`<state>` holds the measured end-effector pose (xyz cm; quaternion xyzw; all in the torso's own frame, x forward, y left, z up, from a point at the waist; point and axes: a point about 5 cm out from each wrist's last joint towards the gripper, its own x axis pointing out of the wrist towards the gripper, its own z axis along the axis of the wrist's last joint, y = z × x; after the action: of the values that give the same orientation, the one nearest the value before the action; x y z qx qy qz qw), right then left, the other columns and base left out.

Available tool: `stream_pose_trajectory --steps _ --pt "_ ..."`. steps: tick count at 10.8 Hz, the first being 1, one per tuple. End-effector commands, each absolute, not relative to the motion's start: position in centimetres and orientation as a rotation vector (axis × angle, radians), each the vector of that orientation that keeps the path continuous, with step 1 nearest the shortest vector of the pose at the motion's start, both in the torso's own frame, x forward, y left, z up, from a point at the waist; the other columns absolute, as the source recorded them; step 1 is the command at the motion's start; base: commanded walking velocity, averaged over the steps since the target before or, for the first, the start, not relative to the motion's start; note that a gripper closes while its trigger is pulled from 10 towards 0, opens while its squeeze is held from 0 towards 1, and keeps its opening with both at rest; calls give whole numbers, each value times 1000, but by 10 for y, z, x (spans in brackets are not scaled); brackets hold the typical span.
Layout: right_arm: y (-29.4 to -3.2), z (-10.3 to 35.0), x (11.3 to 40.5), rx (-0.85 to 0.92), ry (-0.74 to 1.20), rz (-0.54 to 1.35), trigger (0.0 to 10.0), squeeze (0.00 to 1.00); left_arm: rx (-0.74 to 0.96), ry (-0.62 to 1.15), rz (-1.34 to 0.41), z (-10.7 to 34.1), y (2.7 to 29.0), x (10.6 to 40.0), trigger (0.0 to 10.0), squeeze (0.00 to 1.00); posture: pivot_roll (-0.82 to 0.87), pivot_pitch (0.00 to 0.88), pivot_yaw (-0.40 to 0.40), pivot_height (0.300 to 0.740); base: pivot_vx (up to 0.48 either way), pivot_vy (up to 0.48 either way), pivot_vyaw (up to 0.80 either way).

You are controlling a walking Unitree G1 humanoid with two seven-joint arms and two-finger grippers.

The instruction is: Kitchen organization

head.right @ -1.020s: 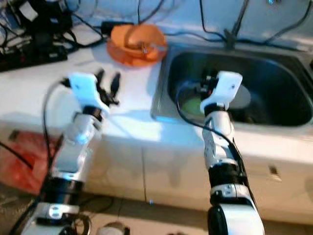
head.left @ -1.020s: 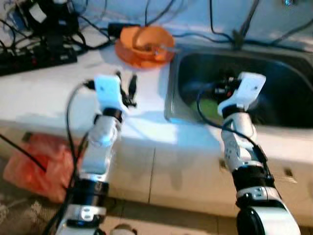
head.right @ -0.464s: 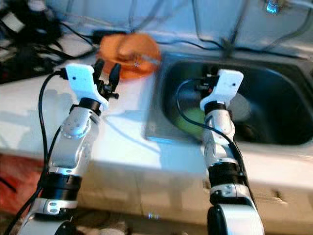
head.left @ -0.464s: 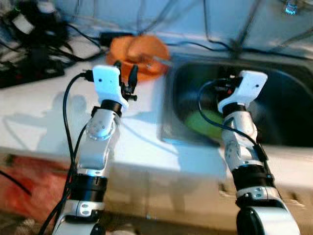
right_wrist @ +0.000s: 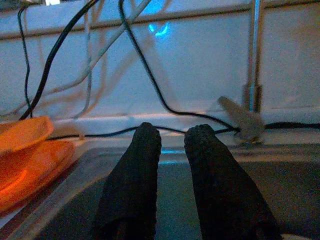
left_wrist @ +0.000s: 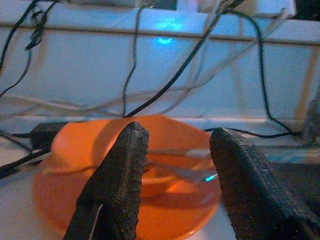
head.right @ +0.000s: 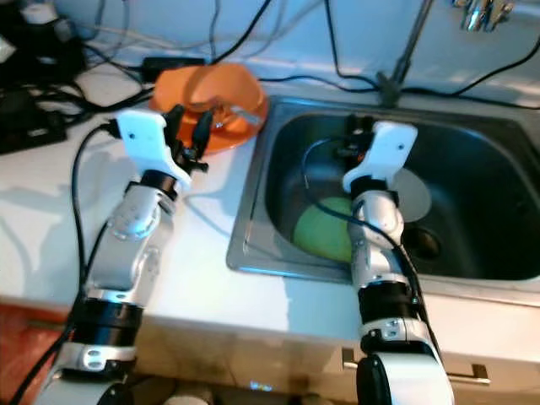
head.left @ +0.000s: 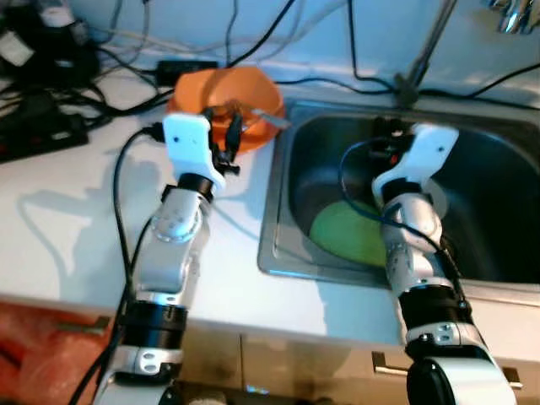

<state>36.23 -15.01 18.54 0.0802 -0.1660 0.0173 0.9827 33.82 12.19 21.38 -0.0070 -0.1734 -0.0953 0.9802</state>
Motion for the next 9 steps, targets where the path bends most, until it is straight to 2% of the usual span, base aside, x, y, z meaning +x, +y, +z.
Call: stream_pose_trajectory --steps 1,4,6,9 --pt "-142 188 362 165 -335 54 10000 0 -14 -344 -185 214 126 337 10000 0 215 110 -28 740 0 0 0" --pt "-145 188 363 166 -335 41 10000 0 0 -328 -311 225 117 329 10000 0 219 117 -29 740 0 0 0" --pt "-145 187 362 168 -332 38 10000 0 7 -247 -406 228 115 325 10000 0 222 119 -28 740 0 0 0" --pt "-144 186 363 172 -326 36 10000 0 7 -100 -296 230 127 339 10000 0 229 116 -26 740 0 0 0"
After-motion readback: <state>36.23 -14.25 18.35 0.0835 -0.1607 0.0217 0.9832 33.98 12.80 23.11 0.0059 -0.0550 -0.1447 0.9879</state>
